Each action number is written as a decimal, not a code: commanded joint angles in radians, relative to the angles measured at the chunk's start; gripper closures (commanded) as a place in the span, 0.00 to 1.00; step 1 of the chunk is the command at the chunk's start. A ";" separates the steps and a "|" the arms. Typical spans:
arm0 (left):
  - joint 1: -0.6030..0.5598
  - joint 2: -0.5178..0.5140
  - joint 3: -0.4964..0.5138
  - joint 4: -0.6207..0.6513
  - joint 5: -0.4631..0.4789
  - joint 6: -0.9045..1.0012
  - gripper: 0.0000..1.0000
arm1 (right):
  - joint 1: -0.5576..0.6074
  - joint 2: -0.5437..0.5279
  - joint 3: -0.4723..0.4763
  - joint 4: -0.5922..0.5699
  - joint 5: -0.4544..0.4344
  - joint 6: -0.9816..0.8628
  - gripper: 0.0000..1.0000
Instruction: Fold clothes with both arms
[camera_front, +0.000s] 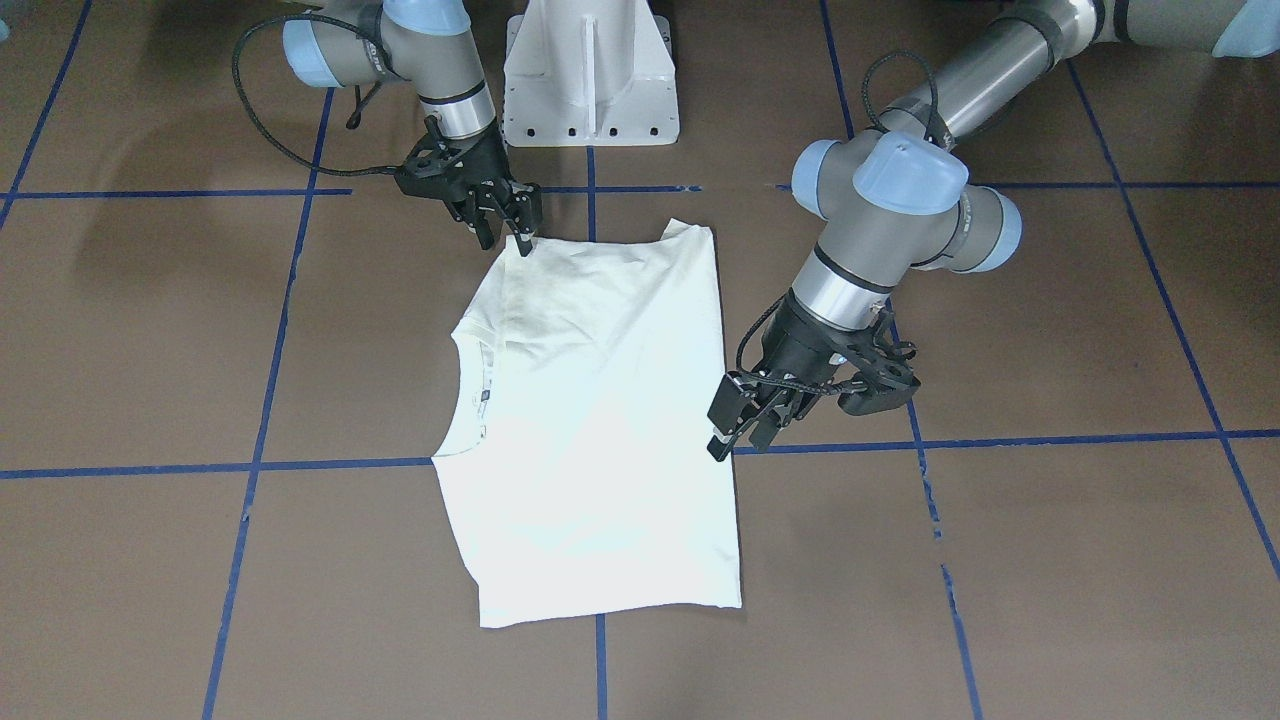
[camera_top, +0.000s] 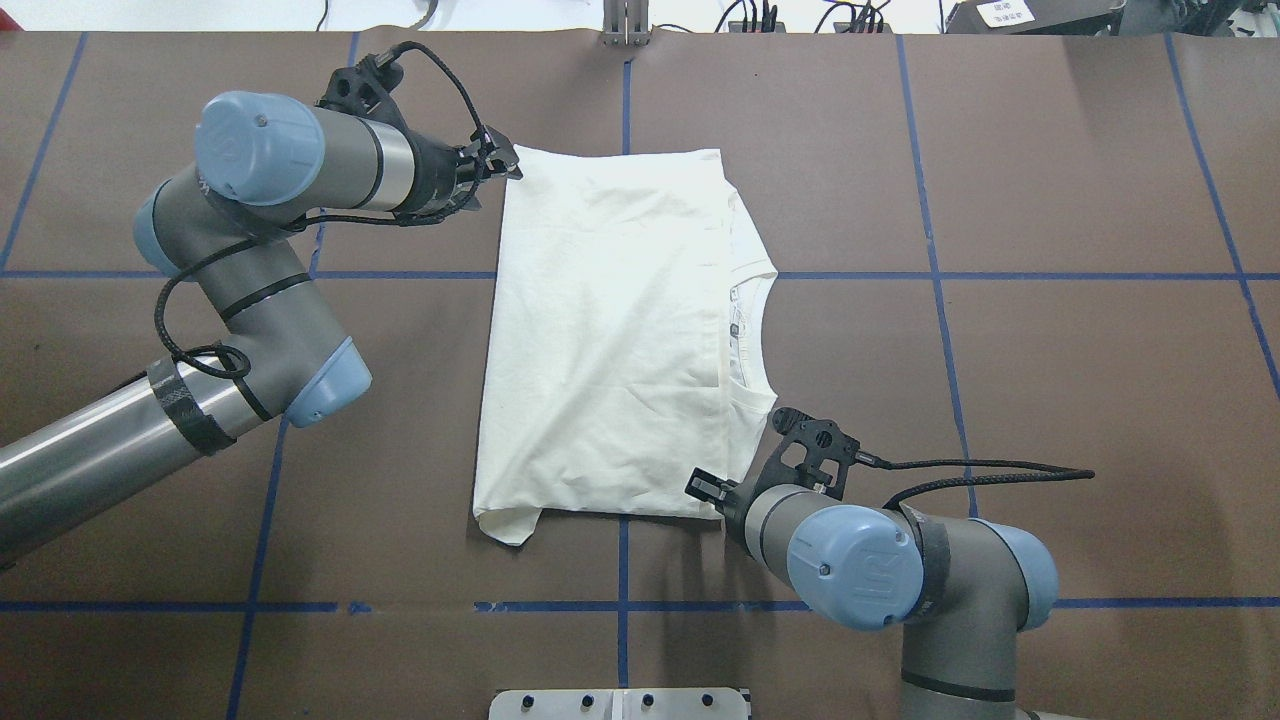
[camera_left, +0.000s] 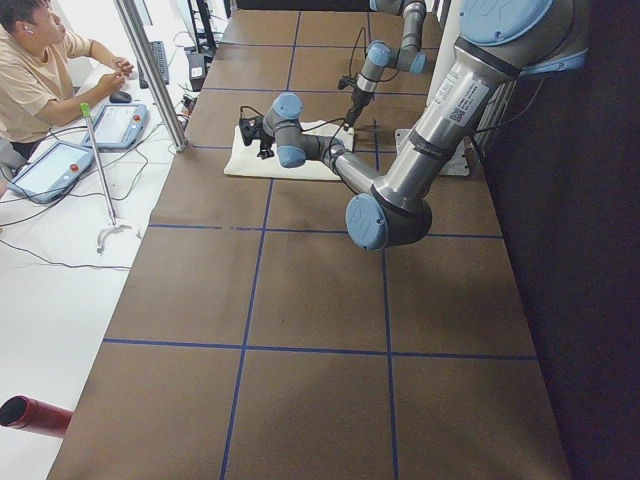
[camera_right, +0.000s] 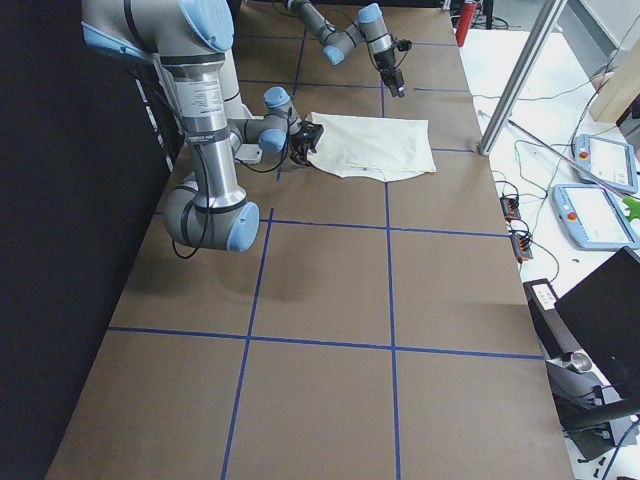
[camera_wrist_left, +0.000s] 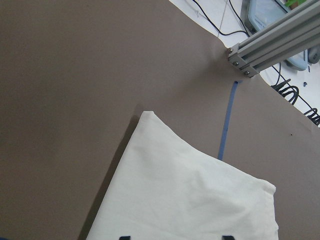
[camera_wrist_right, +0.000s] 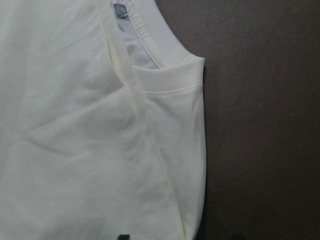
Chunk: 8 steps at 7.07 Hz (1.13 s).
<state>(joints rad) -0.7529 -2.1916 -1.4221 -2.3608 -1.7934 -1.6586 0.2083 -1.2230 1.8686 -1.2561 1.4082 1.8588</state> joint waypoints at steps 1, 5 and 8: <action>0.001 0.003 0.002 0.000 0.000 0.000 0.32 | -0.001 0.000 -0.005 0.000 0.000 0.002 0.37; 0.001 0.012 0.002 -0.002 0.000 0.000 0.32 | 0.003 0.014 -0.011 0.000 0.000 0.002 0.54; 0.001 0.012 0.000 -0.002 0.000 0.000 0.32 | 0.005 0.014 -0.020 0.000 0.000 0.002 1.00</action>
<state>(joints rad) -0.7517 -2.1799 -1.4207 -2.3624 -1.7932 -1.6582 0.2121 -1.2104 1.8486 -1.2563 1.4082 1.8603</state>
